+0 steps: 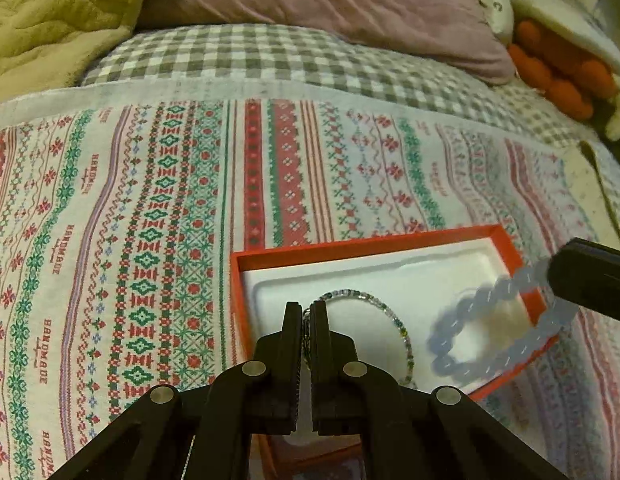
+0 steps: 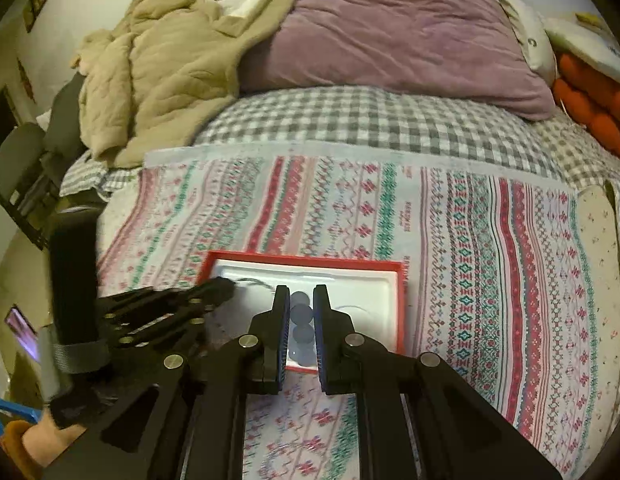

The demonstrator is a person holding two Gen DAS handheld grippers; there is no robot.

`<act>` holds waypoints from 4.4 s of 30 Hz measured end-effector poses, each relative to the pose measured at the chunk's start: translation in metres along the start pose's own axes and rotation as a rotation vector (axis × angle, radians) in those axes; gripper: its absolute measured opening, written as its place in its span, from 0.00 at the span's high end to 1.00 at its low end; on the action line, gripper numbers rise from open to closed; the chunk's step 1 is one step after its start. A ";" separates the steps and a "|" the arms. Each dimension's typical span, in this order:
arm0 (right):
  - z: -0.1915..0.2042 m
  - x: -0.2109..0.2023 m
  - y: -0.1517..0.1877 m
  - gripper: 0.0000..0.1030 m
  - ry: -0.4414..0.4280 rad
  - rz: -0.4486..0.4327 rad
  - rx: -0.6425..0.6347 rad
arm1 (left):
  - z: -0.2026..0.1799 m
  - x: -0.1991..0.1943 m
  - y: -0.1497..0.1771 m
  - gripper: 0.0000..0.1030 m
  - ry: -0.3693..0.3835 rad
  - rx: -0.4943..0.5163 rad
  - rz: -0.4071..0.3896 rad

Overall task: Organize jewelry
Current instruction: 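Carry both held bracelets over the red box and lower them inside, then open both tools to release the bracelets into the box, then move both open tools back to the remaining jewelry beside the box, then grasp the gold ring with the right tool while the left tool grasps the black flower ring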

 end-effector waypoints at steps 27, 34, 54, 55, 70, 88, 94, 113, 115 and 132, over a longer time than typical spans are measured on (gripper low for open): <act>-0.057 -0.049 0.038 0.42 0.073 0.006 0.066 | -0.021 -0.060 0.024 0.09 -0.099 0.098 -0.016; -0.068 -0.070 0.066 0.27 0.122 0.008 0.089 | -0.021 -0.062 0.055 0.05 -0.122 0.083 0.072; -0.030 -0.057 0.157 0.03 0.148 0.039 -0.168 | -0.002 -0.081 0.121 0.01 -0.062 0.153 0.070; -0.029 -0.054 0.162 0.03 0.141 0.051 -0.179 | -0.002 -0.078 0.126 0.01 -0.057 0.170 0.078; -0.033 -0.011 0.195 0.02 0.097 0.158 -0.201 | -0.007 -0.048 0.152 0.00 -0.065 0.272 0.139; -0.018 -0.015 0.179 0.38 -0.016 0.145 -0.261 | -0.022 -0.056 0.127 0.35 0.081 0.324 0.113; -0.020 -0.013 0.174 0.56 -0.033 0.145 -0.246 | -0.023 -0.057 0.121 0.47 0.132 0.300 0.095; -0.018 -0.012 0.174 0.70 -0.045 0.163 -0.247 | -0.034 -0.034 0.109 0.76 0.110 0.290 0.127; -0.018 -0.014 0.174 0.70 -0.044 0.164 -0.245 | -0.034 -0.035 0.109 0.76 0.113 0.290 0.125; -0.023 -0.034 0.153 0.70 -0.018 0.123 -0.192 | -0.030 -0.065 0.097 0.76 0.132 0.251 0.072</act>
Point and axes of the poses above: each gripper's, at about its wrist camera, not at the fingertips, and x roughly the way its jaws point, z to its left, y to its underside, the point moved 1 cm from there along x, roughly the way its jaws point, and after that the axes turned 2 degrees about x, right-handed, at the moved point
